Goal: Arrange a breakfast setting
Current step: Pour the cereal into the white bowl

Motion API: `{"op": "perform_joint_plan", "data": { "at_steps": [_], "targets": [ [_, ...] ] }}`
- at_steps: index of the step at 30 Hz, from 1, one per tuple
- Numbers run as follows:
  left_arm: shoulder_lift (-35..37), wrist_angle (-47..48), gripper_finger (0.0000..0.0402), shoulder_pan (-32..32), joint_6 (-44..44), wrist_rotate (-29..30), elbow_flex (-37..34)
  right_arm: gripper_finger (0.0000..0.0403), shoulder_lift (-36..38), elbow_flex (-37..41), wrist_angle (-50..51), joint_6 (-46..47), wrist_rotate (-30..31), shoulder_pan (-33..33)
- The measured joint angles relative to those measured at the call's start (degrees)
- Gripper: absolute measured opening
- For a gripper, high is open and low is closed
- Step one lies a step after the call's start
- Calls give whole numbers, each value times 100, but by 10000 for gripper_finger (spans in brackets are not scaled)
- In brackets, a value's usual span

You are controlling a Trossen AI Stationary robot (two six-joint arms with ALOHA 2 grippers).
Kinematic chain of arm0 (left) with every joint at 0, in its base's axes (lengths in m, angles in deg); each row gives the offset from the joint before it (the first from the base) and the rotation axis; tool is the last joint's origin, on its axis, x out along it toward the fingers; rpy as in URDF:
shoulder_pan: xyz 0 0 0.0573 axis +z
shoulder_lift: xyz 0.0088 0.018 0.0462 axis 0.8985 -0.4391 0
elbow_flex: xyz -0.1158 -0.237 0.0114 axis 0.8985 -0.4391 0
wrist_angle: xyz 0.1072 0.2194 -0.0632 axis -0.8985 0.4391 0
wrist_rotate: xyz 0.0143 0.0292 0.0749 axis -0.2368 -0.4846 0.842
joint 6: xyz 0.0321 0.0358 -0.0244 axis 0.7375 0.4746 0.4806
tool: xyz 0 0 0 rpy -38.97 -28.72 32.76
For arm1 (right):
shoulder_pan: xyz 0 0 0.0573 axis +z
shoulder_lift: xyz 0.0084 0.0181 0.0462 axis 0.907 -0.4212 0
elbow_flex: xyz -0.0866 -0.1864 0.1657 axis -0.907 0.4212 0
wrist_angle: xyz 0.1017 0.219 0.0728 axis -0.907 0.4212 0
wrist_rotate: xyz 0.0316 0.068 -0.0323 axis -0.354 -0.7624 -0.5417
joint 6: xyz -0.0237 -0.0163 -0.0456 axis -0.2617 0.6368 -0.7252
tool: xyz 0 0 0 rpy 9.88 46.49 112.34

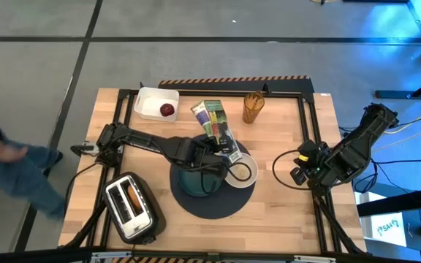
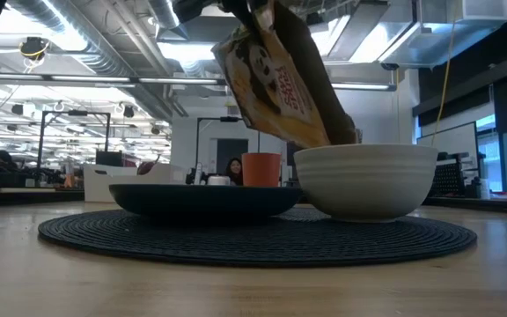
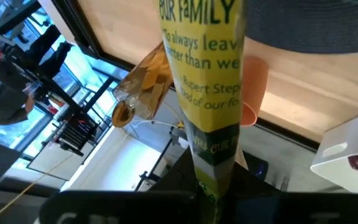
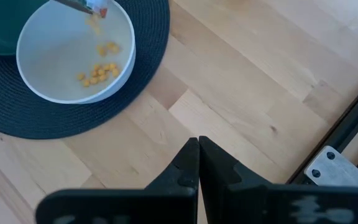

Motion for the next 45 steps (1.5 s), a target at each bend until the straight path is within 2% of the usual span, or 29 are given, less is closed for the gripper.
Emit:
{"op": "perform_joint_plan", "data": {
  "at_steps": [17, 24, 45],
  "targets": [
    [0, 7, 2, 20, 293, 258, 0, 0, 0, 0, 19, -7, 101, 0],
    [0, -85, 2, -27, 820, 587, 0, 0, 0, 0, 126, -7, 117, 0],
    [2, -372, 2, -256, 986, 382, 0, 0, 233, -2, 414, -63, 178, 0]
  ]
}}
